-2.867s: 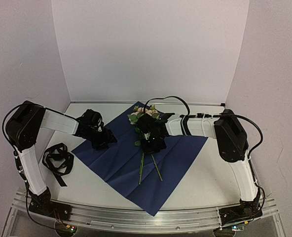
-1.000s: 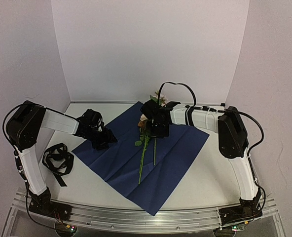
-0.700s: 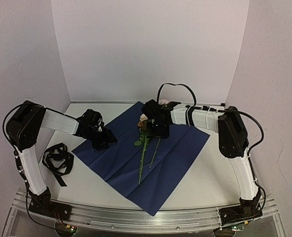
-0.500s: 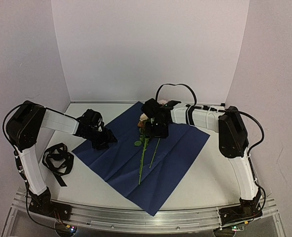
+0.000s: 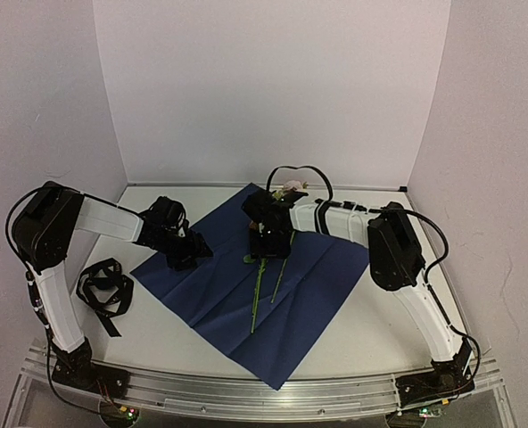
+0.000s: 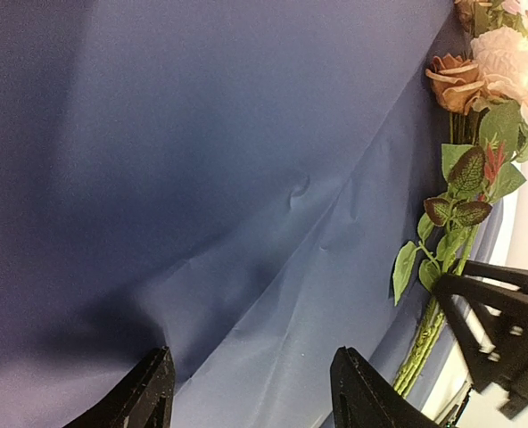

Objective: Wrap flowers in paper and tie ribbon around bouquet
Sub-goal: Adjust the fake flower on the flattened wrapping paper.

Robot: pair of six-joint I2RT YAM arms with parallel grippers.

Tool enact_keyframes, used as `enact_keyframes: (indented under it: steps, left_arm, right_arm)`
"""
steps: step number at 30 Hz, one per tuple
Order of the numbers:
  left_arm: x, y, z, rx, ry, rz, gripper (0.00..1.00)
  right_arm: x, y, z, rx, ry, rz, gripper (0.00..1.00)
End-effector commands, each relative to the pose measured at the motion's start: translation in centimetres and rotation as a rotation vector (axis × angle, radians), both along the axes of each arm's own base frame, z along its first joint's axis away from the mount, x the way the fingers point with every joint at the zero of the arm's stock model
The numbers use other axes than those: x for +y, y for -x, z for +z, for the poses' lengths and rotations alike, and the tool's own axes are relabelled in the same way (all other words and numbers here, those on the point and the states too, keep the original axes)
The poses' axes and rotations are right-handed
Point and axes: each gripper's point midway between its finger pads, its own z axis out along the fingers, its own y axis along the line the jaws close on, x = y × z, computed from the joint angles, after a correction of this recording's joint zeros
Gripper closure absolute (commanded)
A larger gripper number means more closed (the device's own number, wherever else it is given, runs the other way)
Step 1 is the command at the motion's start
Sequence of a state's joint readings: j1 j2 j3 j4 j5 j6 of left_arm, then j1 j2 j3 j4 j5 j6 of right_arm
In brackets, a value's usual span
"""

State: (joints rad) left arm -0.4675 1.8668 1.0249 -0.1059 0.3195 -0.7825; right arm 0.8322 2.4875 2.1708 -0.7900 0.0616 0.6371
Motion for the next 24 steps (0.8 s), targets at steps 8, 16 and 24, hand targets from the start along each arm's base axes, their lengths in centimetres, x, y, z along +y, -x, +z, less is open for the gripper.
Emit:
enact_keyframes:
  steps: [8,16,24]
  left_arm:
    - [-0.1,-0.2,-0.1,0.004,-0.015,-0.016,0.38]
    - [-0.1,-0.2,0.0,0.004,-0.014,-0.019,0.38]
    - [0.0,-0.1,-0.1,0.005,-0.016,-0.021,0.38]
  right_arm:
    - [0.1,-0.2,0.2,-0.028,0.048,0.009,0.63]
    - [0.9,-0.2,0.4,-0.017,0.029,0.046,0.91]
    - [0.7,-2.0,5.1,-0.156,0.057,0.101,1.00]
